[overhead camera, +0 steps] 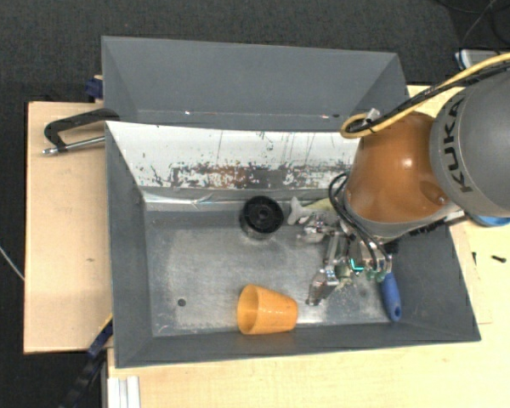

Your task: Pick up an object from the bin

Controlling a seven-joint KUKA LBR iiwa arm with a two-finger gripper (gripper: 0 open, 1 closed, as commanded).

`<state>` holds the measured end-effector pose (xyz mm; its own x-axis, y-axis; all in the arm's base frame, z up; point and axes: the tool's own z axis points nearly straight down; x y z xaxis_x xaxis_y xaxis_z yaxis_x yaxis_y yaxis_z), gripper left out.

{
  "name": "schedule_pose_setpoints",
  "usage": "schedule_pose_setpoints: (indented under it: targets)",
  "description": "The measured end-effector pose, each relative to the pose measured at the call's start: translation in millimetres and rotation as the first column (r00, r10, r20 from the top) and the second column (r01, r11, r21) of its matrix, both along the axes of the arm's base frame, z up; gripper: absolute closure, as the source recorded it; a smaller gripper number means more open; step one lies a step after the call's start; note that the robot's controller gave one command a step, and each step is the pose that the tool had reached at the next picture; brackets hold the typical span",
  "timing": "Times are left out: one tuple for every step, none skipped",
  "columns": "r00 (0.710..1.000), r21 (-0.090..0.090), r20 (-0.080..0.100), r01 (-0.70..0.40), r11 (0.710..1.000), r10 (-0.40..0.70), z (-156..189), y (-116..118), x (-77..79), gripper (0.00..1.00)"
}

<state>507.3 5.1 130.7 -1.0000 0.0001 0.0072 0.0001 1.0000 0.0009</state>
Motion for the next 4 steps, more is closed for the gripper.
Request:
schedule_pose_setpoints:
  targets:
    - [0.921, -0.002, 0.015, -0.390, 0.921, 0.390, -59.2, -59.5, 42.2, 0.00]
    - [0.737, -0.005, 0.013, -0.676, 0.737, 0.676, -29.0, -73.5, 29.9, 0.00]
    - [0.582, -0.005, 0.013, -0.813, 0.582, 0.813, -29.8, -61.7, 51.2, 0.00]
    - [0.310, 0.003, 0.007, -0.951, 0.310, 0.951, -56.7, -53.7, 60.8, 0.00]
